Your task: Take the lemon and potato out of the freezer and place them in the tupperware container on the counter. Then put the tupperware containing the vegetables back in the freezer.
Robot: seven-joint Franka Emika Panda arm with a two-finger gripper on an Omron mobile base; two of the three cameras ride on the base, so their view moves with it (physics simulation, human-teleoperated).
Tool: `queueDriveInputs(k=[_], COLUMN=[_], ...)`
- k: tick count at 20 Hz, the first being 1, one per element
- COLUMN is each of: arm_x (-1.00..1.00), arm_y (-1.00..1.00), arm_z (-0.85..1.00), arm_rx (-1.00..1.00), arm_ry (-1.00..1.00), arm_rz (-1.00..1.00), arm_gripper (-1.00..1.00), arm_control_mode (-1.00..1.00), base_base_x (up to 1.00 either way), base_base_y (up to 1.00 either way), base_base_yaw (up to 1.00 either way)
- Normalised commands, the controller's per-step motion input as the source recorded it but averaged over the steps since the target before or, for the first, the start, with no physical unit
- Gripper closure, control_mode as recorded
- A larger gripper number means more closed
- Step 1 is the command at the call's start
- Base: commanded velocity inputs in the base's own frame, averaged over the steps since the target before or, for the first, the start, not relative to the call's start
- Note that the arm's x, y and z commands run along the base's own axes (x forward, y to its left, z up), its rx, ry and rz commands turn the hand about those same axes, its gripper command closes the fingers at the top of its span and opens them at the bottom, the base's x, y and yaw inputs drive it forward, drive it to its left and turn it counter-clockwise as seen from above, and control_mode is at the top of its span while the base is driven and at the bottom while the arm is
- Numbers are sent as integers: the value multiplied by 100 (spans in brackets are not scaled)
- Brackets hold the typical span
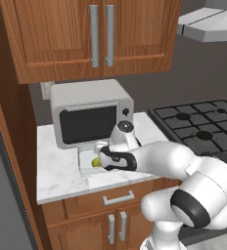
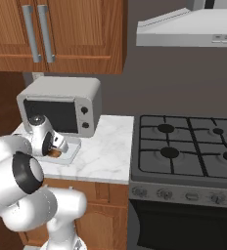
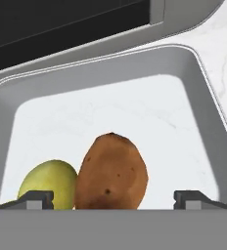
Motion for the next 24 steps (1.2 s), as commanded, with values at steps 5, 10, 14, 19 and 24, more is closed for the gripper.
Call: queueDriveInputs(k=[5, 10, 14, 19, 24], arm_x=[-35, -21, 0, 3, 16], arm_y=[-39, -58, -52, -26, -10], arm_z=[87, 69, 19, 0, -14], arm_rx=[9, 4, 0, 0, 0], arm_ry=[-17, -9, 0, 4, 9], arm_rz=[0, 0, -2, 0, 0], arm_gripper=[-100, -100, -100, -100, -100], arm_control_mode=[-100, -100, -100, -100, -100], base_base_x=[0, 0, 0, 0, 0], base_base_y=[0, 0, 0, 0, 0], base_base_yaw=[0, 0, 0, 0, 0])
